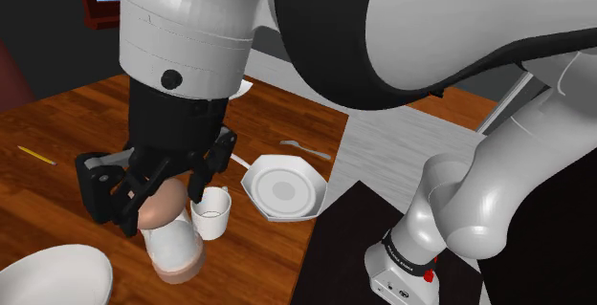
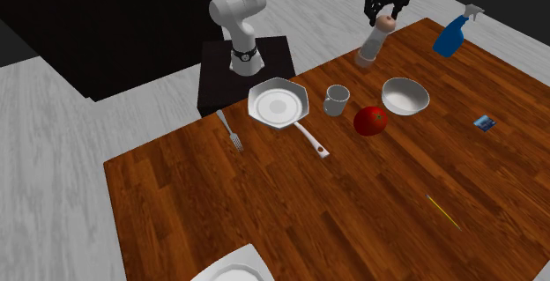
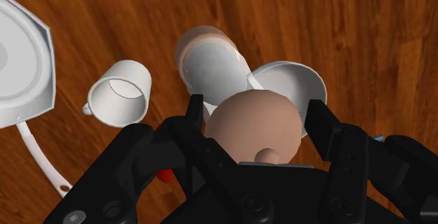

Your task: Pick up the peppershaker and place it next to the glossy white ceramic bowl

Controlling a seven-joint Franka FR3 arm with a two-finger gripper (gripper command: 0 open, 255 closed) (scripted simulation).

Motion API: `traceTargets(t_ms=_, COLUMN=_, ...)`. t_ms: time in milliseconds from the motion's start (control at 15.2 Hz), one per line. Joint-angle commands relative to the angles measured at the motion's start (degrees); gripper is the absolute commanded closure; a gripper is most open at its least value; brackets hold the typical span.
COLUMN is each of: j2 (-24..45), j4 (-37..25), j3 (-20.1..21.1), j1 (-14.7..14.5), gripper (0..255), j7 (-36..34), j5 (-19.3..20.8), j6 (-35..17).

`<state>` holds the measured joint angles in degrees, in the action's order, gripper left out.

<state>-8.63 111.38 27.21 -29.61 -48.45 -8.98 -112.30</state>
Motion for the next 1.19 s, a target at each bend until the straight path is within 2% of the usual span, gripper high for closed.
traceTargets(t_ms=0, j2=0.0, j4=1.7, j3=0.0, j1=0.0, gripper=255, j7=0.2, j5=-0.1, j6=-1.7)
traceTargets(t_ms=1122, j2=3.0, j4=12.0, j3=1.0, j1=-0.4, gripper=255, j7=0.4, j5=0.5, j6=-14.8)
